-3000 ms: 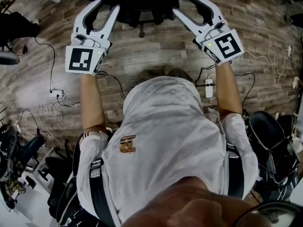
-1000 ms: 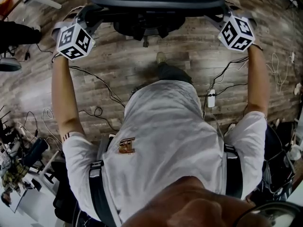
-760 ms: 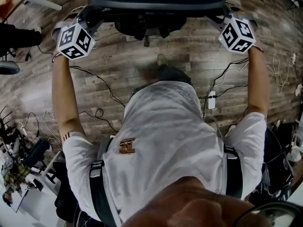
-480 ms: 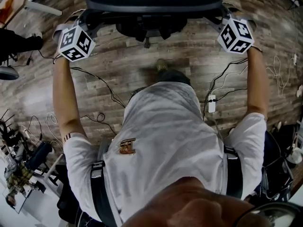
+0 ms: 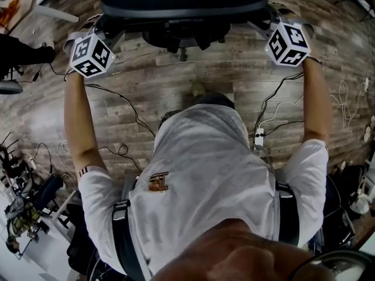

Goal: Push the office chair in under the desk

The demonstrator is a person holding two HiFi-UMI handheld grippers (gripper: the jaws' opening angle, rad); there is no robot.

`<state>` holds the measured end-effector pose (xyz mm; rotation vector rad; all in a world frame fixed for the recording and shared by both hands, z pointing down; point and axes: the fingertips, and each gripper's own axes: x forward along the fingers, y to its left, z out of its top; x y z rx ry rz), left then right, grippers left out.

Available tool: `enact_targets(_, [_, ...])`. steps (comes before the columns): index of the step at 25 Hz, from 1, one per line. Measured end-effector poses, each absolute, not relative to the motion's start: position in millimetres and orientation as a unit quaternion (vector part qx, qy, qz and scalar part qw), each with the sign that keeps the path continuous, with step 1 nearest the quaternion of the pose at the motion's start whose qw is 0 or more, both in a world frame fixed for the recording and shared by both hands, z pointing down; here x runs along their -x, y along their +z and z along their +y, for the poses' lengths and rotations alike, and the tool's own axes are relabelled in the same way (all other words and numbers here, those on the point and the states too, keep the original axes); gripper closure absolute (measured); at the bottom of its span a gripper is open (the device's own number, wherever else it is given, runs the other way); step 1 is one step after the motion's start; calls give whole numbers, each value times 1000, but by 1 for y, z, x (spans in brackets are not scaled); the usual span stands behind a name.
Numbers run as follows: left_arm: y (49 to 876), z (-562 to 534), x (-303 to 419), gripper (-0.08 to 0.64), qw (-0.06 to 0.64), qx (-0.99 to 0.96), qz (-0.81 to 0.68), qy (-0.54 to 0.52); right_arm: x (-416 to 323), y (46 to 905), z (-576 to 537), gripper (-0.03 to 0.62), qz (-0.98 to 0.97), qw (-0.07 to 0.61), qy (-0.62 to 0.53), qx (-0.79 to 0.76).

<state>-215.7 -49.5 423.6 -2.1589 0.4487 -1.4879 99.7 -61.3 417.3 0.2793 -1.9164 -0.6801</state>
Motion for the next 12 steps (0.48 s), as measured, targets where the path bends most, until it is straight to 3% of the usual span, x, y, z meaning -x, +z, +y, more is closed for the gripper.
enact_targets(12, [427,-123,223,457,224,783,179,-552,-91,418,-137,462,-800,517,-288,-104])
